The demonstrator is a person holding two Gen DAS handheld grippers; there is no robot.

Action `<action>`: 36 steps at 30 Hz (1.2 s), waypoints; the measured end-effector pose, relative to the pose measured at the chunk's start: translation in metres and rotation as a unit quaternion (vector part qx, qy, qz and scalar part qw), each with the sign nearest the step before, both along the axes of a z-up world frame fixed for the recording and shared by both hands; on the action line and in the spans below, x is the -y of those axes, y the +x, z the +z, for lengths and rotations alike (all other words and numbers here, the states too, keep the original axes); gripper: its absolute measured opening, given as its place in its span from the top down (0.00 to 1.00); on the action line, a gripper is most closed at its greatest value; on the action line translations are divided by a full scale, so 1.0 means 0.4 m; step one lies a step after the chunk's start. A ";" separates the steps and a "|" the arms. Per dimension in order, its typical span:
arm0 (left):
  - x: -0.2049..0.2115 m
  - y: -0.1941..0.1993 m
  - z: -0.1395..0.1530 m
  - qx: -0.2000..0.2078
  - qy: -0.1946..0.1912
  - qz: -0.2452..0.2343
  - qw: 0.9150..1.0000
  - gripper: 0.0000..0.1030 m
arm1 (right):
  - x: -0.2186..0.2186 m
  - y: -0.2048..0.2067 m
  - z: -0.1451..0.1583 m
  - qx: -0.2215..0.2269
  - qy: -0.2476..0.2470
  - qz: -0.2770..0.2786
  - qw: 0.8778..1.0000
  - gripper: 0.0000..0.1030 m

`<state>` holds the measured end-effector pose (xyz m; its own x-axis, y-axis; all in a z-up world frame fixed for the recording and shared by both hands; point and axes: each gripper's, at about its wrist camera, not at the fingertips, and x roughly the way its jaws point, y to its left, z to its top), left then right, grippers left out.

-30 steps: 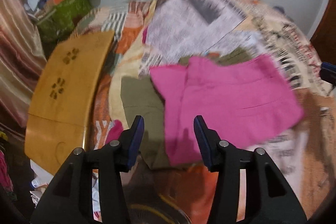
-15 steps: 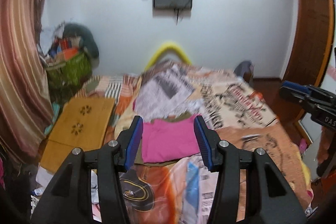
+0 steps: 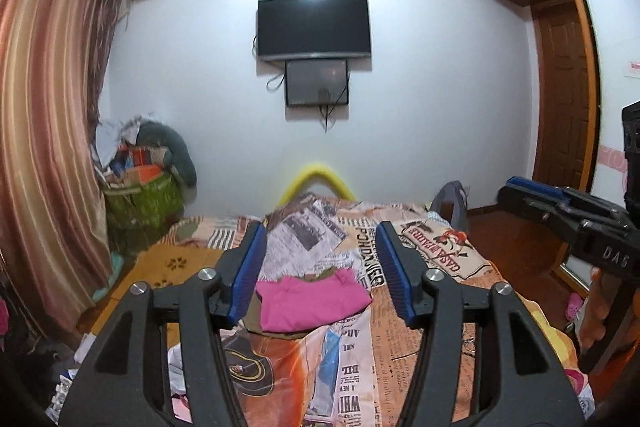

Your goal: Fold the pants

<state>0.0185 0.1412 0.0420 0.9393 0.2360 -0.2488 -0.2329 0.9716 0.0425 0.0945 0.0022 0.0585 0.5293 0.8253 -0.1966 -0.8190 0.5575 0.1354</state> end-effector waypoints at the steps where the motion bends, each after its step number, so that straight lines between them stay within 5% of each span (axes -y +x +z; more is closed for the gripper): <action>1: 0.011 -0.014 0.001 0.006 0.002 -0.001 1.000 0.38 | 0.006 -0.003 -0.002 0.004 0.003 -0.005 1.000 0.52; 5: 0.043 -0.053 0.002 0.023 0.012 0.000 1.000 0.20 | 0.016 -0.028 -0.008 0.009 0.015 -0.018 1.000 0.31; 8: 0.052 -0.071 0.005 0.036 0.004 0.004 0.999 0.05 | 0.017 -0.035 -0.005 0.009 0.018 -0.027 0.999 0.24; 15: 0.065 -0.099 -0.002 0.049 0.003 0.019 0.999 0.00 | 0.031 -0.049 -0.001 0.018 0.019 -0.042 0.999 0.02; 36: 0.062 -0.083 -0.027 0.037 -0.013 0.005 0.999 0.00 | 0.056 -0.078 -0.012 0.016 0.021 -0.054 0.998 0.00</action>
